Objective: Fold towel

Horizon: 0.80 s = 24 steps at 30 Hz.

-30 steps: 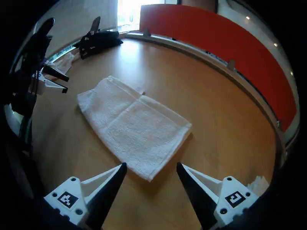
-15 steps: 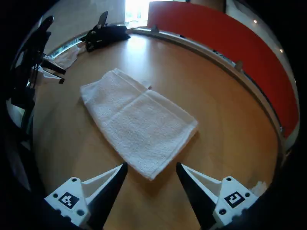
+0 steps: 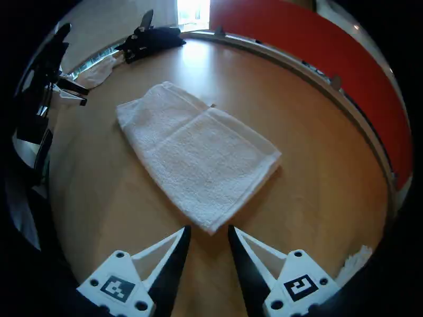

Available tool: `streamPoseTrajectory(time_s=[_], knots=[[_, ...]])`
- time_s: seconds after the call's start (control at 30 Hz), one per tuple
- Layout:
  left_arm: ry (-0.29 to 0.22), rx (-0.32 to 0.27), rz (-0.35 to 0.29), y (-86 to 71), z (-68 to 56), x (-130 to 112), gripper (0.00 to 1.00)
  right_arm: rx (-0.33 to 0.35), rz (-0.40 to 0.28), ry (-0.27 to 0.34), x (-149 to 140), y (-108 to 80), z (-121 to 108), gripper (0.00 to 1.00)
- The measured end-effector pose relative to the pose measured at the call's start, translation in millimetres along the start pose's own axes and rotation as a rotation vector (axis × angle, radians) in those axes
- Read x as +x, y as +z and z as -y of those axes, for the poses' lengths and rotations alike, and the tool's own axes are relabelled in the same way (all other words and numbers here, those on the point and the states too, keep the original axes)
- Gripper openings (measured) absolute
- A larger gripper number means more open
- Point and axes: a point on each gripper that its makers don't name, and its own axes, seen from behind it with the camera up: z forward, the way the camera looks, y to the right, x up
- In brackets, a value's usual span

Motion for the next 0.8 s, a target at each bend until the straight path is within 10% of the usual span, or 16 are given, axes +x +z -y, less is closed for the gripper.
streamPoseTrajectory(time_s=[0.8], knots=[[0.004, 0.006, 0.01, -4.6, 1.2, -7.8, 0.94, 0.018, -0.015, -0.004, 7.8, -1.0, -1.0, 0.05]])
